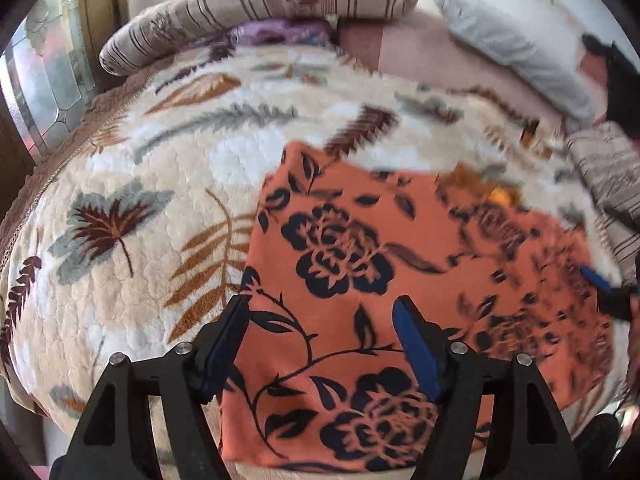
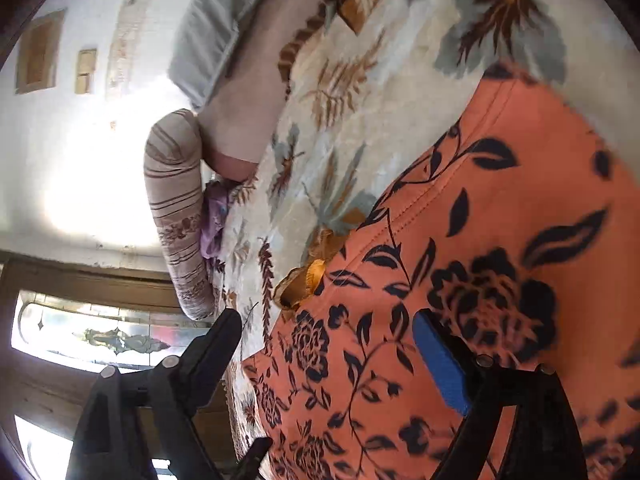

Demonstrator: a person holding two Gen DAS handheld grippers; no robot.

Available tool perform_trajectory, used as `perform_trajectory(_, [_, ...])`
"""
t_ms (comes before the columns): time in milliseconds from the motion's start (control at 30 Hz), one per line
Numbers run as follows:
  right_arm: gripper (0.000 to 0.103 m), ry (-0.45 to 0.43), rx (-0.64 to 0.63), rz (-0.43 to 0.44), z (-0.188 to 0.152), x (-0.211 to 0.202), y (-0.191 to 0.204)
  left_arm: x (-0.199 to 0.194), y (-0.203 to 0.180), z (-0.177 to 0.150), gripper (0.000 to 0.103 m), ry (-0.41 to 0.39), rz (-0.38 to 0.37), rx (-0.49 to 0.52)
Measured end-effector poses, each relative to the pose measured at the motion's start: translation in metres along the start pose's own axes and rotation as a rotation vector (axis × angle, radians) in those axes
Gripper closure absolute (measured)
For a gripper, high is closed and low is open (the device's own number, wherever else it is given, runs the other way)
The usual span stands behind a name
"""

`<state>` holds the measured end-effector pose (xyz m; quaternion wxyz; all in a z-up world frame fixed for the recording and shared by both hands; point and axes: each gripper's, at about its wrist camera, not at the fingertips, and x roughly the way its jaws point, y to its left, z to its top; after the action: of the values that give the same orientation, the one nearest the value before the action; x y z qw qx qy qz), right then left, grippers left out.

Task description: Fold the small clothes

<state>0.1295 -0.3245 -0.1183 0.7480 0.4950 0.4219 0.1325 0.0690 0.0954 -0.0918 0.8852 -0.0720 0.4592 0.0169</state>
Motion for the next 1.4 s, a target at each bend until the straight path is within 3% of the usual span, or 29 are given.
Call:
perform_trajectory(100, [0.011,-0.013,-0.055,0.066,-0.033,-0.057,0.003,-0.02,-0.006,-0.01,0.022,-0.05,-0.019,0.001])
perform_trajectory(133, [0.011,-0.001,-0.088,0.04,-0.047,-0.069,-0.002,-0.018,-0.009,-0.016,0.021,-0.043,-0.024,0.001])
perform_trajectory(200, [0.011,-0.026,-0.105,-0.024,-0.061,-0.09,-0.03,0.005,-0.013,-0.028,0.02,0.047,-0.018,0.017])
perform_trajectory(233, [0.011,-0.028,-0.069,-0.082,-0.062,-0.095,-0.053,0.023,-0.013,-0.034,0.02,0.098,0.0,0.031])
perform_trajectory(267, [0.018,-0.033,0.001,-0.136,-0.061,-0.099,-0.077,0.031,-0.014,-0.039,0.018,0.096,0.018,0.066])
perform_trajectory(333, [0.017,-0.079,0.077,-0.022,-0.063,-0.119,-0.092,0.016,-0.023,-0.039,0.018,0.049,0.061,0.112])
perform_trajectory(400, [0.015,-0.13,-0.025,-0.021,-0.073,-0.141,-0.075,-0.005,-0.02,-0.035,0.019,-0.01,0.065,0.066])
perform_trajectory(467, [0.01,-0.116,-0.065,0.047,-0.082,-0.146,-0.07,-0.014,-0.015,-0.035,0.017,-0.06,0.047,0.024])
perform_trajectory(500, [0.01,-0.093,-0.063,0.055,-0.084,-0.141,-0.07,-0.006,-0.014,-0.036,0.016,-0.03,0.069,0.032])
perform_trajectory(567, [0.014,-0.066,0.019,-0.068,-0.084,-0.128,-0.099,0.028,-0.013,-0.042,0.014,0.114,0.126,0.066])
perform_trajectory(633, [0.014,-0.11,0.113,0.035,-0.089,-0.141,-0.113,0.017,-0.016,-0.045,0.014,0.06,0.148,0.089])
perform_trajectory(767, [0.011,-0.179,0.084,0.089,-0.106,-0.185,-0.099,-0.013,-0.031,-0.035,0.014,-0.018,0.086,0.031])
perform_trajectory(933, [0.01,-0.065,0.219,0.074,-0.124,-0.143,-0.121,-0.016,-0.087,-0.021,0.014,-0.048,-0.02,0.096])
perform_trajectory(1133, [0.011,-0.116,0.207,0.06,-0.1,-0.115,-0.115,0.004,-0.139,-0.024,0.014,-0.03,-0.077,0.152])
perform_trajectory(1233, [0.019,-0.148,0.245,0.017,-0.092,-0.114,-0.124,0.044,-0.152,-0.038,0.013,0.118,-0.008,0.208])
perform_trajectory(1300, [0.057,-0.154,0.173,-0.043,-0.087,-0.117,-0.111,0.043,-0.156,-0.042,0.011,0.067,0.009,0.242])
perform_trajectory(1333, [0.084,-0.149,0.152,-0.076,-0.085,-0.116,-0.108,0.04,-0.157,-0.041,0.011,0.073,0.013,0.243])
perform_trajectory(1400, [0.09,-0.147,0.096,-0.125,-0.08,-0.117,-0.098,0.031,-0.157,-0.036,0.013,0.056,-0.002,0.22])
